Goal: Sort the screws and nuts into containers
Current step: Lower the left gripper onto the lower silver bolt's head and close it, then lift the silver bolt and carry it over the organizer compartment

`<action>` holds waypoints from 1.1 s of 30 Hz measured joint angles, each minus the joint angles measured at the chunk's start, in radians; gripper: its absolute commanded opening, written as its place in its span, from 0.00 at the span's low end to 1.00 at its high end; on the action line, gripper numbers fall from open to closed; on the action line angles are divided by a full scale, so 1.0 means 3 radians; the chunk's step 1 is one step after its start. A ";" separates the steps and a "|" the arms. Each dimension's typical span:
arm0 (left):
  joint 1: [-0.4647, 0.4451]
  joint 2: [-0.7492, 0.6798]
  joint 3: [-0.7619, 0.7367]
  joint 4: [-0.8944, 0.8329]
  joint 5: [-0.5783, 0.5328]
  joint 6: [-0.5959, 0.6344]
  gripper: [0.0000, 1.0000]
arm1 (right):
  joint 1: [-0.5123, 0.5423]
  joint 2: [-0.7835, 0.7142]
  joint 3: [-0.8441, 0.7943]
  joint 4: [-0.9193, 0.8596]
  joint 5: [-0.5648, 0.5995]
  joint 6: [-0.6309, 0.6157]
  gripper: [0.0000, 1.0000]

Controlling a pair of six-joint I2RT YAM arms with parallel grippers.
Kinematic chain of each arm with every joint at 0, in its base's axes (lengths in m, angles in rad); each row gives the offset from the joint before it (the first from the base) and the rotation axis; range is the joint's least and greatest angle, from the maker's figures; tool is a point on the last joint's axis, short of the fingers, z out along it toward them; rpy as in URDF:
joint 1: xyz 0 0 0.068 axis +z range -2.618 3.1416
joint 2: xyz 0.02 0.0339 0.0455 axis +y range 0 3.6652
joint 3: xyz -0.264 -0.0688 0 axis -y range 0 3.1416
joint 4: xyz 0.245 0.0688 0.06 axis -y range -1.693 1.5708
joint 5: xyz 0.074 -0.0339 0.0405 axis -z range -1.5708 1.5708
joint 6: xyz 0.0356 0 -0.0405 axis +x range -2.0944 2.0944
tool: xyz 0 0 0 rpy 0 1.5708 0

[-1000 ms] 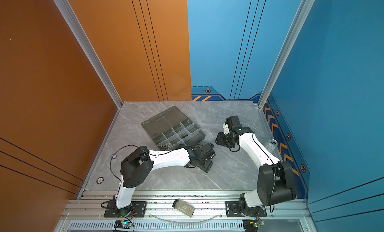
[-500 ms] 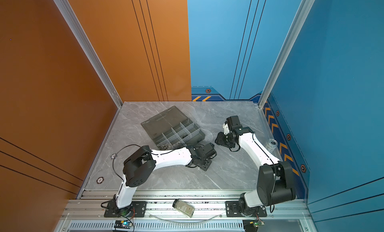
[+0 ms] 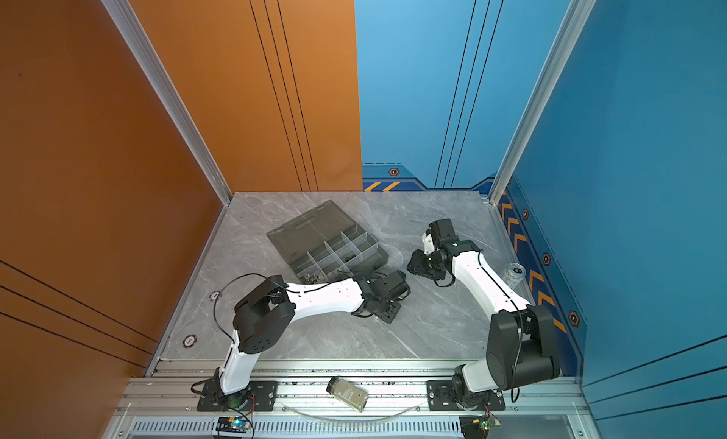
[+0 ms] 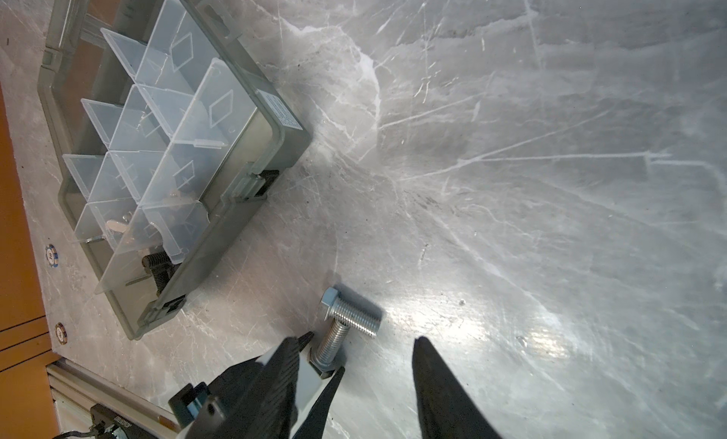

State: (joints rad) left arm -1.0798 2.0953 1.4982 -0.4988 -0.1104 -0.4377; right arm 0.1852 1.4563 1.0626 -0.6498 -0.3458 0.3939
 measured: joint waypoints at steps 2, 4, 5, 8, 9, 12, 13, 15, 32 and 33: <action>0.0003 0.0006 0.0008 0.0003 0.0019 0.0000 0.39 | -0.0005 0.0000 0.0000 0.0000 0.0000 0.0000 0.50; 0.0004 0.0011 0.0015 0.0001 0.0025 -0.0001 0.36 | -0.0008 0.0000 0.0000 0.0000 0.0000 0.0000 0.50; 0.0005 0.0014 0.0019 0.0001 0.0032 -0.0003 0.34 | -0.0008 0.0000 0.0000 0.0000 0.0000 0.0000 0.50; 0.0006 0.0023 0.0031 0.0003 0.0043 -0.0031 0.25 | -0.0008 0.0000 0.0000 0.0000 0.0000 0.0000 0.50; 0.0015 0.0024 0.0034 0.0003 0.0051 -0.0034 0.22 | -0.0008 0.0000 0.0000 0.0000 0.0000 0.0000 0.50; 0.0020 0.0024 0.0039 0.0003 0.0072 -0.0029 0.14 | -0.0008 0.0000 0.0000 0.0000 0.0000 0.0000 0.50; 0.0020 0.0024 0.0039 0.0003 0.0074 -0.0025 0.09 | -0.0008 0.0000 0.0000 0.0000 -0.0001 0.0000 0.50; 0.0020 0.0024 0.0039 0.0003 0.0076 -0.0025 0.00 | -0.0008 0.0000 0.0000 0.0000 0.0000 0.0000 0.50; 0.0182 -0.0559 -0.0197 -0.0125 0.0175 0.0042 0.00 | -0.0081 -0.0165 -0.0156 0.0109 -0.0102 0.0064 0.50; 0.0205 -0.0642 -0.0197 -0.0122 0.0179 0.0062 0.00 | -0.0090 -0.0182 -0.0156 0.0120 -0.0120 0.0076 0.50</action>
State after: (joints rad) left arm -1.0183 1.9026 1.4391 -0.5354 -0.0566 -0.4191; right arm 0.1581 1.4017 1.0157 -0.6140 -0.3817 0.4168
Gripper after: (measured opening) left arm 0.271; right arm 0.498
